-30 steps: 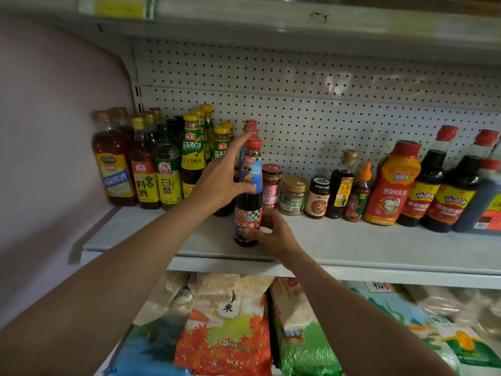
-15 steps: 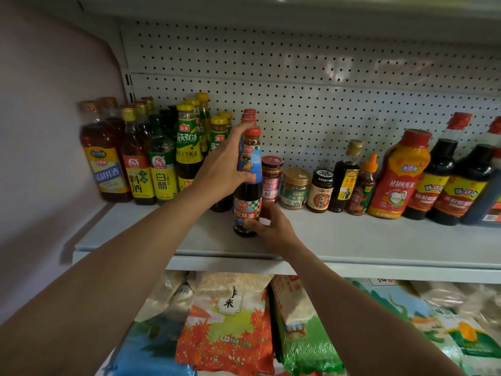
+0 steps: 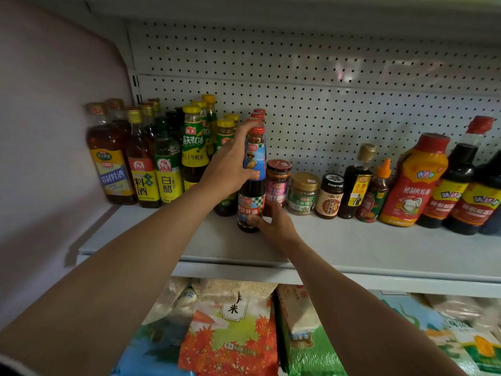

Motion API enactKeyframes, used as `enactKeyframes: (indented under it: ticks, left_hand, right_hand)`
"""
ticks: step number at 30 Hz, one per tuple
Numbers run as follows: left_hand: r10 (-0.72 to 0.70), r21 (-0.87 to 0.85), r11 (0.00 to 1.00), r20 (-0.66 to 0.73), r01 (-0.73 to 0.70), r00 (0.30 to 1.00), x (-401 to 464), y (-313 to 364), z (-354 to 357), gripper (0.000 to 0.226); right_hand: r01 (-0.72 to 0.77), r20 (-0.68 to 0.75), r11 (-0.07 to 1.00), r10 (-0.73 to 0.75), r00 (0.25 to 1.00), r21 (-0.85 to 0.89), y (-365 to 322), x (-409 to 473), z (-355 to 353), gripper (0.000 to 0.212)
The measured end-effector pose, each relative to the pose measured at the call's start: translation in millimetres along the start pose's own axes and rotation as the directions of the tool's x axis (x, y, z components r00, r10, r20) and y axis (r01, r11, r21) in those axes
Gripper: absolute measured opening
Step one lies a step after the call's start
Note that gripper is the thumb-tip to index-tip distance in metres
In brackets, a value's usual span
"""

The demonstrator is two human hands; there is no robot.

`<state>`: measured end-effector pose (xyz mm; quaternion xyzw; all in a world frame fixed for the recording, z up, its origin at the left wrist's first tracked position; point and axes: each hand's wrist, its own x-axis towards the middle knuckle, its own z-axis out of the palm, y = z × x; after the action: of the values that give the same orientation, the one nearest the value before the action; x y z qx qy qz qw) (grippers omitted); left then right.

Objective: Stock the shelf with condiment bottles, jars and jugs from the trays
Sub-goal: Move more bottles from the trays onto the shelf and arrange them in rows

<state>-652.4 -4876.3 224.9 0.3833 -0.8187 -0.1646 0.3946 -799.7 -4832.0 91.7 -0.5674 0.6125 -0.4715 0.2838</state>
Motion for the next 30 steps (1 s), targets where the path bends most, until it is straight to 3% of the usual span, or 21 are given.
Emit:
enactKeyframes:
  ticks: [20,30]
  left_hand:
    - [-0.028,-0.022,0.999,-0.017,0.027,0.999,20,-15,8,0.106]
    - [0.001,0.009,1.0,-0.025,0.0,1.0,18,-17,9,0.107]
  right_hand:
    - [-0.006,-0.06,1.0,0.005,0.998,-0.027,5,17,9,0.057]
    - [-0.12,-0.129,0.983,0.103,0.986,-0.139,-9,6,6,0.056]
